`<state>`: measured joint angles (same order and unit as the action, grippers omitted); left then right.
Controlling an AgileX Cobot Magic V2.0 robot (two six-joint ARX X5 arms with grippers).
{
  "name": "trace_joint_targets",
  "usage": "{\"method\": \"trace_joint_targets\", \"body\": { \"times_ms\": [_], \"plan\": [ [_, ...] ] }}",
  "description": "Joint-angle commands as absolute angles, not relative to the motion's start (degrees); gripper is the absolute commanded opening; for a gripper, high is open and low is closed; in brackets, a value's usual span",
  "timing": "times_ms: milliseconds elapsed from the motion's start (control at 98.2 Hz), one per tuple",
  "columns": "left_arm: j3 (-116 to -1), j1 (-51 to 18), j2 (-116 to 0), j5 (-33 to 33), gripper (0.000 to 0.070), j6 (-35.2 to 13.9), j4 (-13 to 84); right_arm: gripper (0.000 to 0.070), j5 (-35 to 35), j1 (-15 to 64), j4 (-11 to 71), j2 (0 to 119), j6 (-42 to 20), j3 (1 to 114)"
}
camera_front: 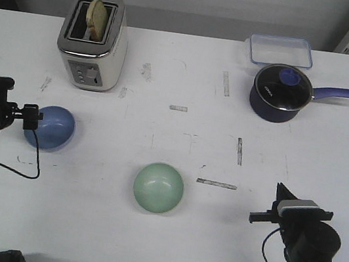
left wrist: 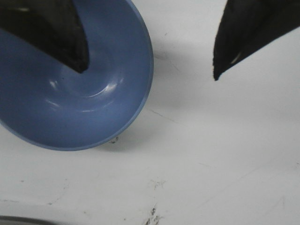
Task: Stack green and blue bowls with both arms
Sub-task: 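Reach the left gripper to the rim of the light blue bowl, then grip the blue bowl rim and lift it toward the green bowl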
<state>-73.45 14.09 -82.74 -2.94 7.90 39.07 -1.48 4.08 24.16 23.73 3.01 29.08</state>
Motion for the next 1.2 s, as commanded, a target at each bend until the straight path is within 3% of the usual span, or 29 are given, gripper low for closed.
{"method": "trace_joint_targets", "body": {
  "times_ms": [0, 112, 275, 418, 550, 683, 1008, 1192],
  "plan": [
    [-74.54, 14.26, -85.34, -3.05, 0.0612, 6.15, 38.94, 0.0, -1.45, 4.16, 23.9, 24.1, 3.29, 29.1],
    [-74.54, 14.31, -88.77, -3.05, 0.0609, 3.27, 39.11, 0.0, -1.45, 4.16, 23.9, 24.1, 3.29, 29.1],
    [-74.54, 14.31, -92.9, -3.03, 0.0581, 3.22, 39.35, 0.0, -1.45, 4.16, 23.94, 24.1, 3.31, 29.1],
    [-74.54, 14.31, -94.85, -3.03, 0.041, 3.22, 39.57, 0.0, -1.45, 4.16, 24.01, 24.1, 3.31, 29.1],
    [-74.54, 14.31, -94.87, -3.05, 0.0181, 3.25, 38.96, 0.0, -1.45, 4.16, 24.08, 24.1, 3.29, 29.1],
    [-74.54, 14.31, -94.87, -3.03, 0.0, 3.22, 39.35, 0.0, -1.45, 4.16, 24.05, 24.1, 3.31, 29.1],
    [-75.35, 14.28, -94.74, -3.05, 0.0, 3.07, 39.0, 0.0, -1.45, 4.16, 24.05, 24.1, 3.31, 29.1],
    [-79.18, 13.91, -93.12, -4.01, 0.0, -1.04, 39.53, 0.0, -1.45, 4.16, 24.05, 24.1, 3.31, 29.1]
  ]
}}
